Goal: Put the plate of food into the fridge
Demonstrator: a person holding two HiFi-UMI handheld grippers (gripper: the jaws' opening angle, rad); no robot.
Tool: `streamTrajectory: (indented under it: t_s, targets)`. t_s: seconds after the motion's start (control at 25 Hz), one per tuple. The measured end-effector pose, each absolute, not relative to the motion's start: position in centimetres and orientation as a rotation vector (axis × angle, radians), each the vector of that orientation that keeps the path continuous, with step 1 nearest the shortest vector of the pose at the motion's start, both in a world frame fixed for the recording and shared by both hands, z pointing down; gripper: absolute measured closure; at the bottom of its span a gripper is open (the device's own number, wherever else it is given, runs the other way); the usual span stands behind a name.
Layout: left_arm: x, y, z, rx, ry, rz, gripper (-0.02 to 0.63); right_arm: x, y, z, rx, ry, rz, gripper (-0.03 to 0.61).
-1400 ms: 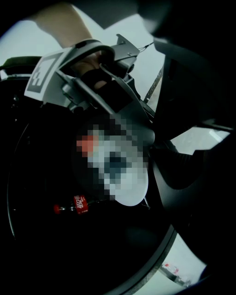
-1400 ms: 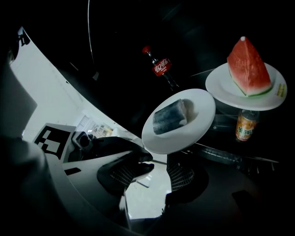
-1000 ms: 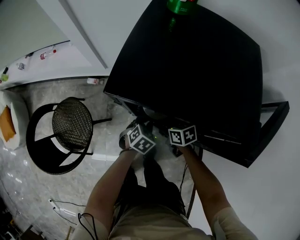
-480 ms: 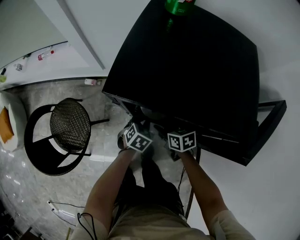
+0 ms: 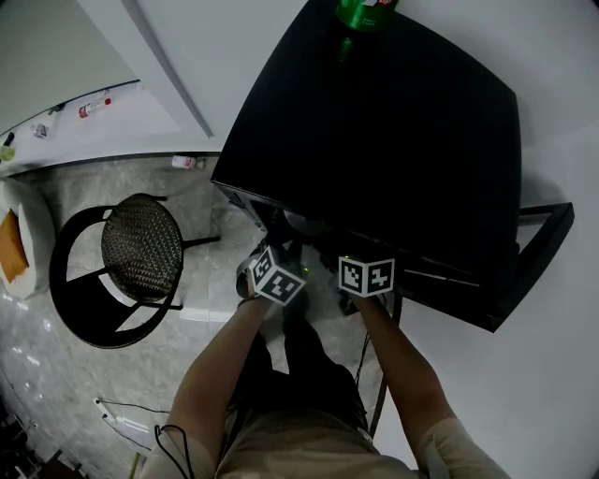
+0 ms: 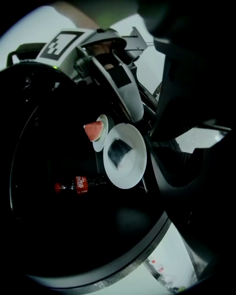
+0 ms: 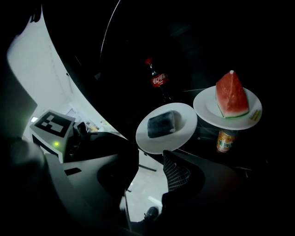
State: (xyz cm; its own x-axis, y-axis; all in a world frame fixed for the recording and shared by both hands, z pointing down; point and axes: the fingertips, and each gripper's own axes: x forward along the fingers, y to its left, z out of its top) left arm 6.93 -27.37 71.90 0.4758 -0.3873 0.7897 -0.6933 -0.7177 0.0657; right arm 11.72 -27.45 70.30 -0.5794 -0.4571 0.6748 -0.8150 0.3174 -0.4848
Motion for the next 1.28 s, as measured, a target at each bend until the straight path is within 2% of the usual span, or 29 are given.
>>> streamTrajectory:
  t_s: [1.28]
  targets:
    - [6.1, -25.6, 72.4, 2.347, -0.870, 1.131, 0.572, 11.1, -28.7, 70.4, 1.132, -2.209, 1.141, 0.411]
